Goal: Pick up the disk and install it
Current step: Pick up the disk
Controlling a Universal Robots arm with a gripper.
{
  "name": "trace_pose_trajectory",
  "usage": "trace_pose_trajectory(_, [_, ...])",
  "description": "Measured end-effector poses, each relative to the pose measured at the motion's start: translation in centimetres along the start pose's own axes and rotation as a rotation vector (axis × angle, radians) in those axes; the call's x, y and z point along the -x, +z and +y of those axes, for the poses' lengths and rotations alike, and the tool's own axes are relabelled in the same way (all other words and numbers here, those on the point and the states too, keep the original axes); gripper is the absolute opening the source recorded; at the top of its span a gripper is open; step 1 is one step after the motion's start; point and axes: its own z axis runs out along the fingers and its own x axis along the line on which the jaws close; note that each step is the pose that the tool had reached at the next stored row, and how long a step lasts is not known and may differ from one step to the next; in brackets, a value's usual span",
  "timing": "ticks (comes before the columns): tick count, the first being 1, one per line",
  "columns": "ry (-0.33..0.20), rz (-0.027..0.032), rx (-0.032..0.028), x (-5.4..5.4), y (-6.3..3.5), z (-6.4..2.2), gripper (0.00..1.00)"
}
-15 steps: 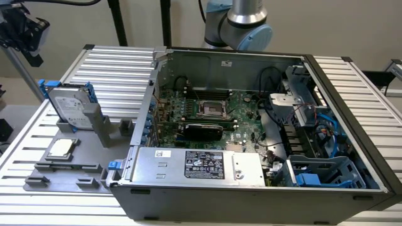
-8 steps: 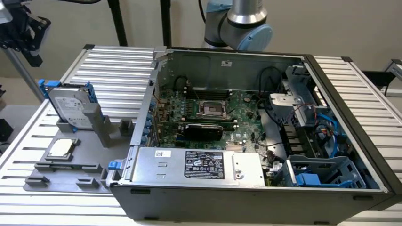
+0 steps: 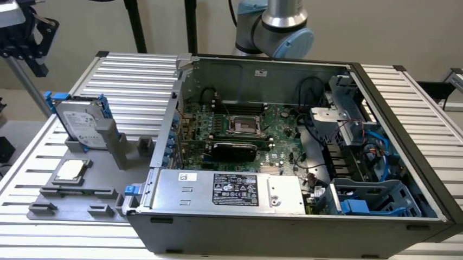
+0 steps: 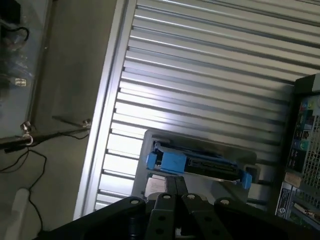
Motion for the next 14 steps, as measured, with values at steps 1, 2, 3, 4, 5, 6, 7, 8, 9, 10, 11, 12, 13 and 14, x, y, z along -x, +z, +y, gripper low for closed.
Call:
trace_pose_trajectory(1, [-0.018,0.0008,0.0003,0.0,0.01,0.0,0.11])
trace_pose_trajectory(2, [-0.036,0.0016,0.0006,0.0,0.01,0.0,0.11])
trace_pose_trajectory(3, [-0.055,0.0024,0.001,0.0,0.03,0.0,0.11])
trace_pose_trajectory(4, [-0.073,0.0032,0.0013,0.0,0.03,0.0,0.11])
trace_pose_trajectory(5, [-0.09,0.0041,0.0016,0.0,0.04,0.0,0.11])
trace_pose_trajectory(6, [-0.11,0.0048,0.0019,0.0,0.06,0.0,0.11])
trace_pose_trajectory(7, [-0.128,0.0056,0.0023,0.0,0.07,0.0,0.11])
trace_pose_trajectory(8, [-0.146,0.0064,0.0026,0.0,0.07,0.0,0.11])
trace_pose_trajectory(9, [-0.164,0.0072,0.0029,0.0,0.08,0.0,0.11])
trace_pose_trajectory(10, [-0.182,0.0079,0.0032,0.0,0.09,0.0,0.11])
trace_pose_trajectory(11, [-0.2,0.0088,0.0035,0.0,0.1,0.0,0.11])
trace_pose_trajectory(12, [-0.218,0.0096,0.0039,0.0,0.11,0.0,0.11])
trace_pose_trajectory(13, [-0.236,0.0103,0.0042,0.0,0.12,-0.01,0.11])
trace_pose_trajectory(14, [-0.254,0.0112,0.0045,0.0,0.13,-0.01,0.11])
